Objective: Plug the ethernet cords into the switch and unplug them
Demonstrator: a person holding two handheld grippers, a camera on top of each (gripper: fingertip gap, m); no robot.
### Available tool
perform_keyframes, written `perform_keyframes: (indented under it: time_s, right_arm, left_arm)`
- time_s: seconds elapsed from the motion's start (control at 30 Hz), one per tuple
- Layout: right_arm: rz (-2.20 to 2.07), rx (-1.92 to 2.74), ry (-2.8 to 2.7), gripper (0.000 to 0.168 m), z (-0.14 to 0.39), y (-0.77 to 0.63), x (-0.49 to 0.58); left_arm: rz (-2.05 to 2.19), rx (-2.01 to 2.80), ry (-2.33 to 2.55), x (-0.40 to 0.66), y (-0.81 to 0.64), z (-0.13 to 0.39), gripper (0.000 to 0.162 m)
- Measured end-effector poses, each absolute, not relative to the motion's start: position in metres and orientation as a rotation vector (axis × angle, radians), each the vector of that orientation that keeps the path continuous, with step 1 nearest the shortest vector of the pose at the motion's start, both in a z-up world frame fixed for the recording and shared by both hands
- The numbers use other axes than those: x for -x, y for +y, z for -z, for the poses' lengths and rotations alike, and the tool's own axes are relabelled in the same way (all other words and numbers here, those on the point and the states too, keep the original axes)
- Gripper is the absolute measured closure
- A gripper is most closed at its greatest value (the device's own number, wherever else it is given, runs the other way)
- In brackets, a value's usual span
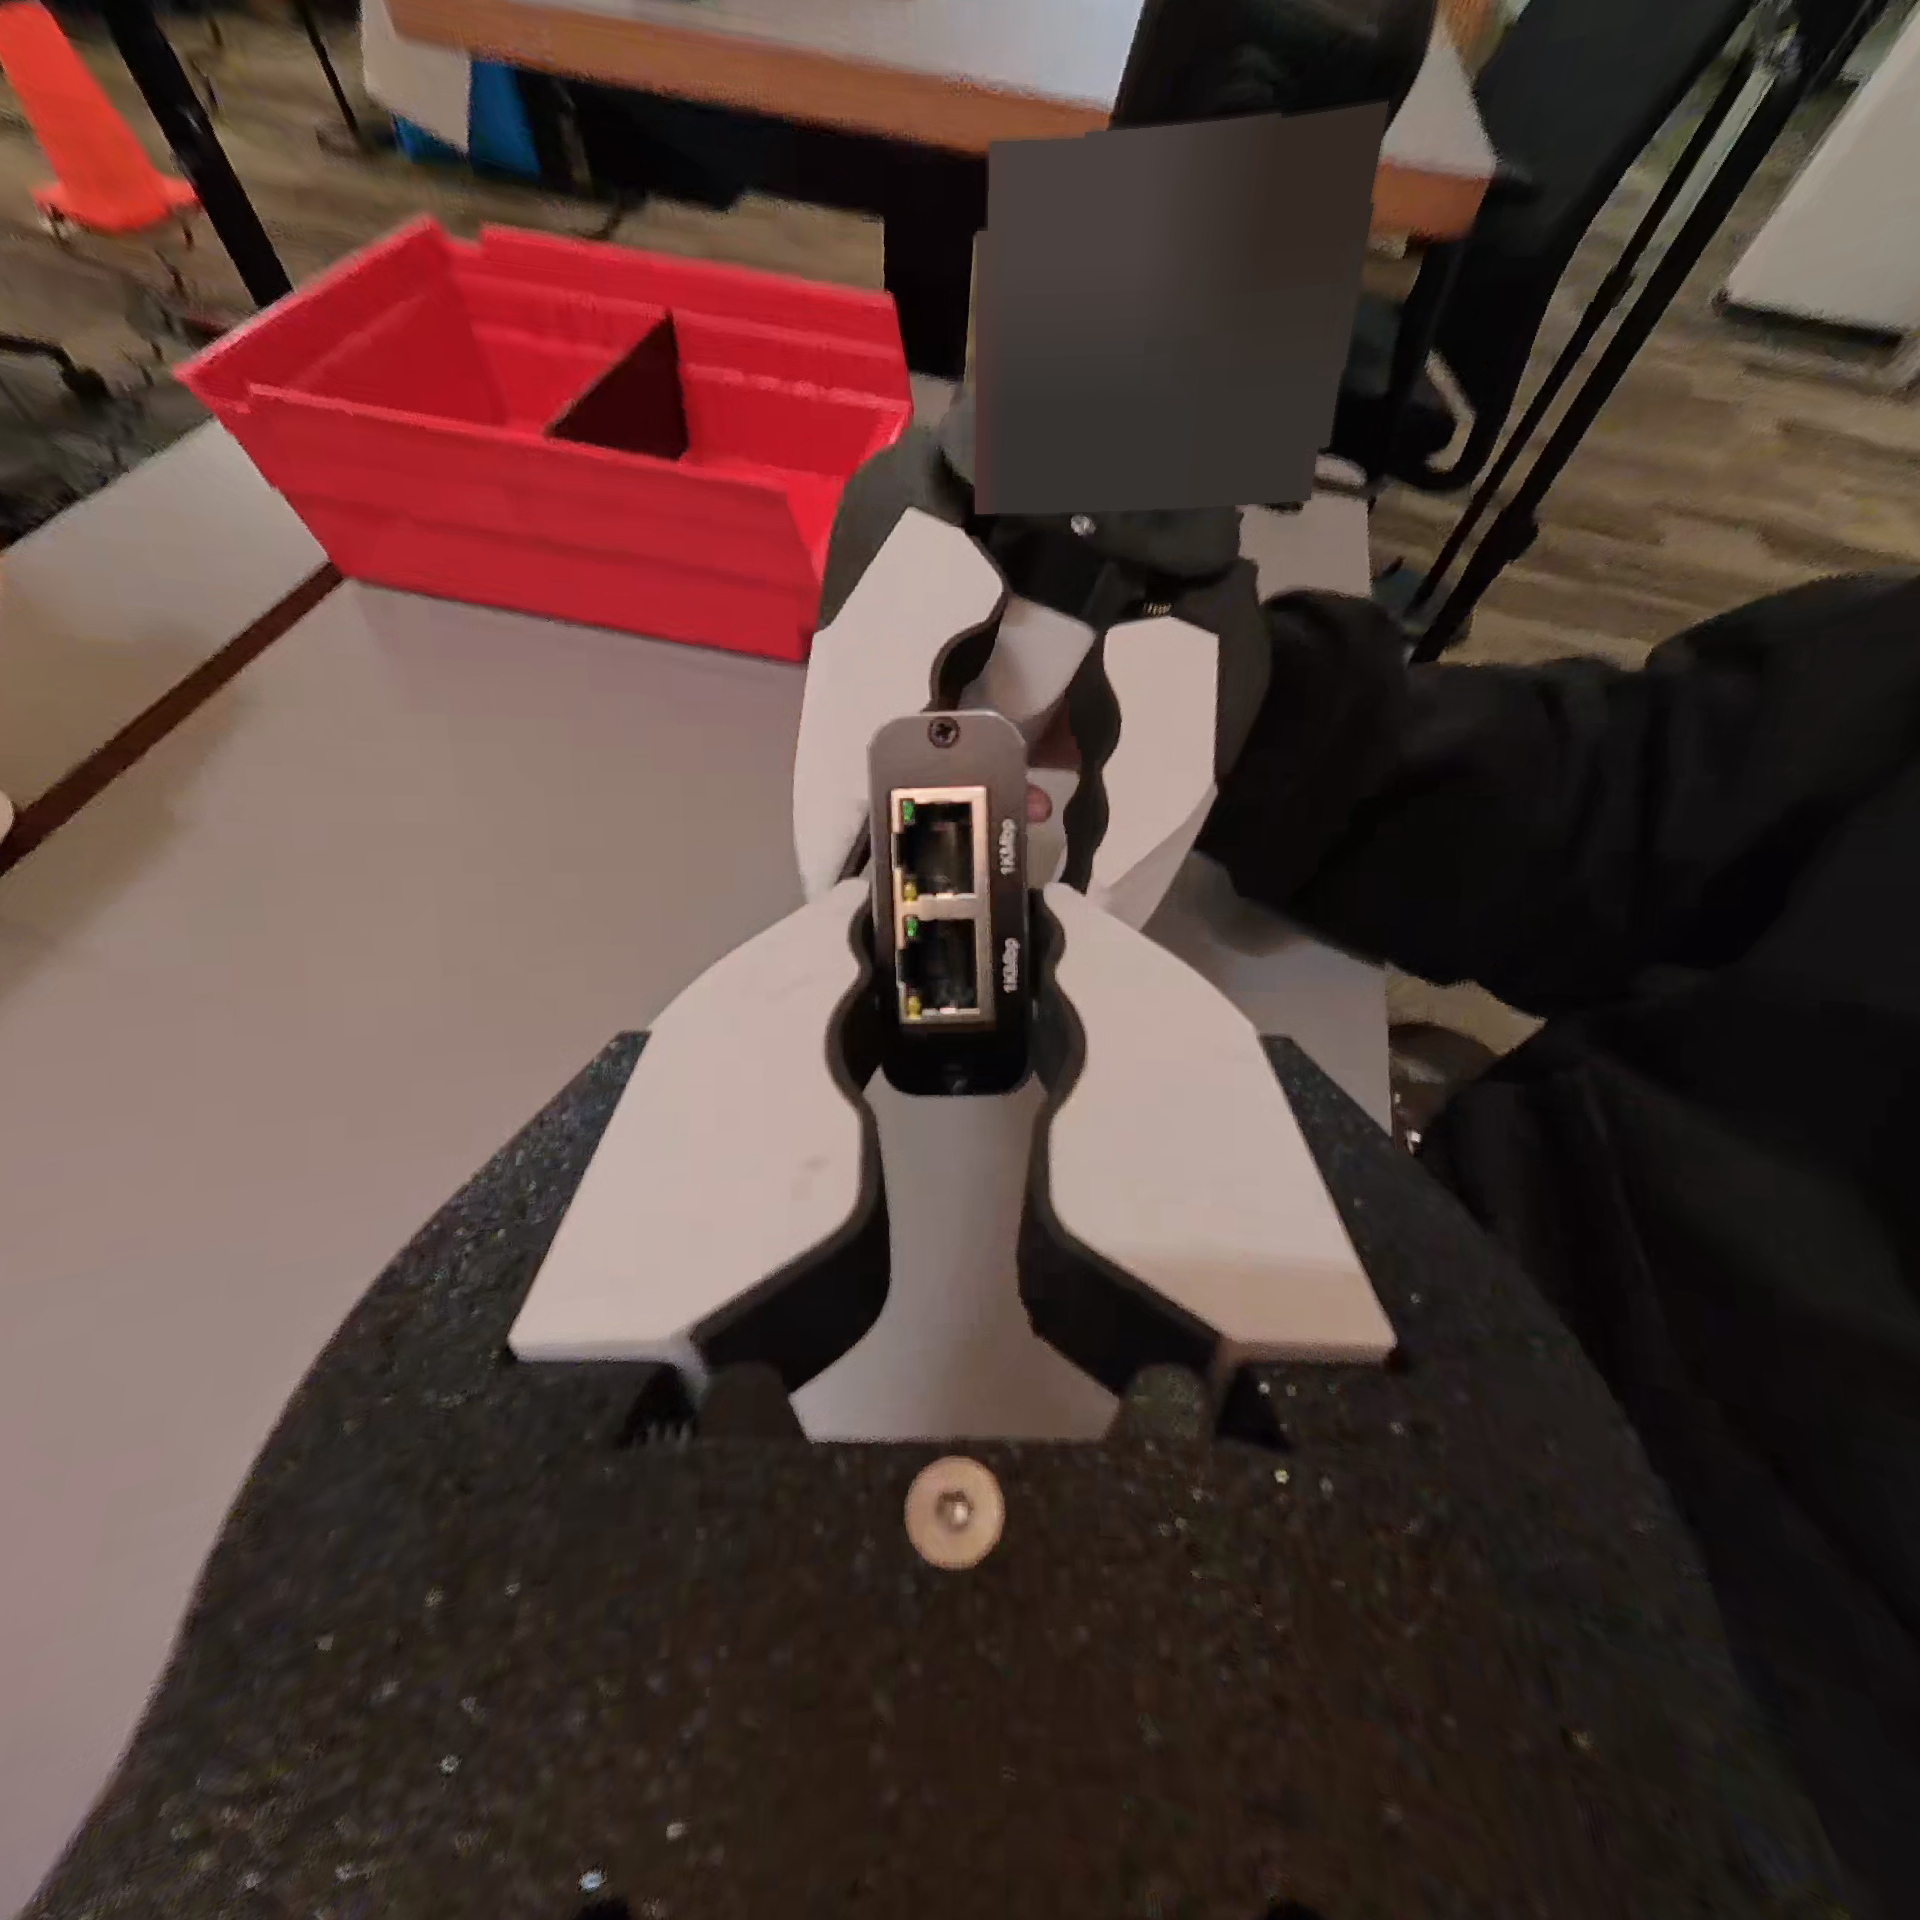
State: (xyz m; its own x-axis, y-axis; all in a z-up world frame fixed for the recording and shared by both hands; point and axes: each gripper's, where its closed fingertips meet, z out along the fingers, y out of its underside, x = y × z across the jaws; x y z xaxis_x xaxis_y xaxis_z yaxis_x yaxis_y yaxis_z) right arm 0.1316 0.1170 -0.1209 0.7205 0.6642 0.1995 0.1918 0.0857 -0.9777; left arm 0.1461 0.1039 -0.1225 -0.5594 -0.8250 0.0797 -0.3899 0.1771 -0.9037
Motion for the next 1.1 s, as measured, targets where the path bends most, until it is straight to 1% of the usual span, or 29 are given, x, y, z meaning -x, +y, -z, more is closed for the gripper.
perform_keyframes:
  time_s: [0.1, 0.2, 0.4, 0.47, 0.6, 0.73, 0.9, 1.0, 1.1]
  right_arm:
    - [-0.425, 1.447, -0.740, 0.128, 0.120, 0.115, -0.134]
    - [-0.405, 1.467, -0.761, 0.128, 0.125, 0.115, -0.135]
    - [-0.368, 1.487, -0.813, 0.134, 0.135, 0.116, -0.134]
    - [-0.370, 1.475, -0.825, 0.140, 0.133, 0.113, -0.133]
    - [-0.383, 1.478, -0.821, 0.142, 0.129, 0.111, -0.133]
    - [-0.404, 1.442, -0.827, 0.143, 0.124, 0.106, -0.132]
    - [-0.342, 1.439, -0.844, 0.143, 0.123, 0.105, -0.137]
    - [-0.364, 1.378, -0.787, 0.142, 0.108, 0.100, -0.145]
    - [-0.440, 1.273, -0.722, 0.142, 0.090, 0.091, -0.151]
  left_arm:
    - [1.393, 1.132, 1.973, -0.149, 0.102, 0.121, 0.138]
    - [1.341, 1.111, 1.975, -0.149, 0.103, 0.126, 0.138]
    - [1.079, 1.037, 2.106, -0.145, 0.107, 0.133, 0.137]
    - [1.026, 0.964, 2.139, -0.142, 0.105, 0.130, 0.137]
    - [0.974, 0.899, 2.160, -0.141, 0.104, 0.126, 0.137]
    - [0.984, 0.838, 2.159, -0.141, 0.100, 0.121, 0.137]
    - [0.975, 0.823, 2.136, -0.142, 0.101, 0.120, 0.133]
    - [1.057, 0.844, 2.072, -0.138, 0.105, 0.112, 0.130]
    - [1.165, 0.866, 2.007, -0.135, 0.104, 0.107, 0.124]
